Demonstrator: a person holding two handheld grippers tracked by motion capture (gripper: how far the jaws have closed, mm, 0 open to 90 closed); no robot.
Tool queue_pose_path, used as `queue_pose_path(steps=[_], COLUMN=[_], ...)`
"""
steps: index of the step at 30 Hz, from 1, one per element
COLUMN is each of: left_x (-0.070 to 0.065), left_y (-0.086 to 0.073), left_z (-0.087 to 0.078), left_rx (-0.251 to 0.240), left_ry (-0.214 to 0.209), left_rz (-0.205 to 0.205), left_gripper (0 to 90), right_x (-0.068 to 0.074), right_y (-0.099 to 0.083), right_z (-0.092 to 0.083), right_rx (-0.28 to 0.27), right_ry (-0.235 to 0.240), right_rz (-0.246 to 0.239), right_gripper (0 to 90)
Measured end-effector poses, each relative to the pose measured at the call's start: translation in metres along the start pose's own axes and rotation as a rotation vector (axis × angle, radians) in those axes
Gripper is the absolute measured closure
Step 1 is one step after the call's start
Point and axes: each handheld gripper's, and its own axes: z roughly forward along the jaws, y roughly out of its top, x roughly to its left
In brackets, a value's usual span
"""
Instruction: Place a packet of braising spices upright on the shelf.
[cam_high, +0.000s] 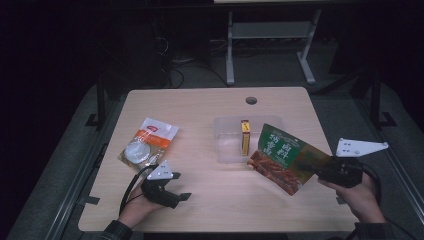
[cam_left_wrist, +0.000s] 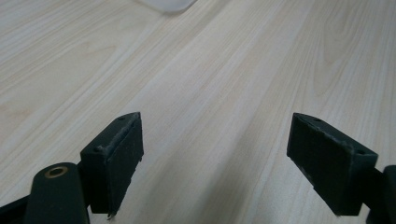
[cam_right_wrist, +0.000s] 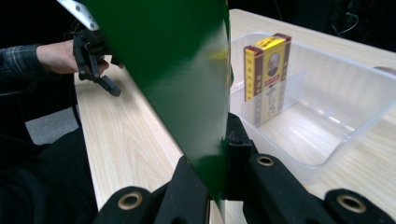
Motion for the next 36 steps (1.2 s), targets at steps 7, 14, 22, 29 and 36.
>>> queue_pose_path(steps=[7, 14, 22, 29, 36], left_x=[-0.001, 0.0, -0.001, 0.0, 0.0], left_y=[0.0, 0.0, 0.0, 0.0, 0.0], left_z=[0.003, 0.003, 0.006, 0.006, 0.009], left_rx=[0.009, 0.021, 0.028, 0.028, 0.025], left_ry=[-0.004, 0.001, -0.003, 0.001, 0.002], left_rz=[0.01, 0.017, 0.017, 0.015, 0.017], left_gripper=[17.3, 15.7, 14.5, 14.3, 13.6], right_x=[-0.003, -0.013, -0.029, -0.044, -0.055], right_y=[0.01, 0.024, 0.04, 0.05, 0.061], right_z=[-0.008, -0.013, -0.009, 0.003, 0.02], right_rx=[-0.035, -0.054, -0.09, -0.104, -0.11], right_ry=[-0.04, -0.108, -0.172, -0.203, -0.216], right_rz=[-0.009, 0.006, 0.019, 0.025, 0.024], right_gripper=[89.7, 89.7, 89.7, 89.7, 89.7])
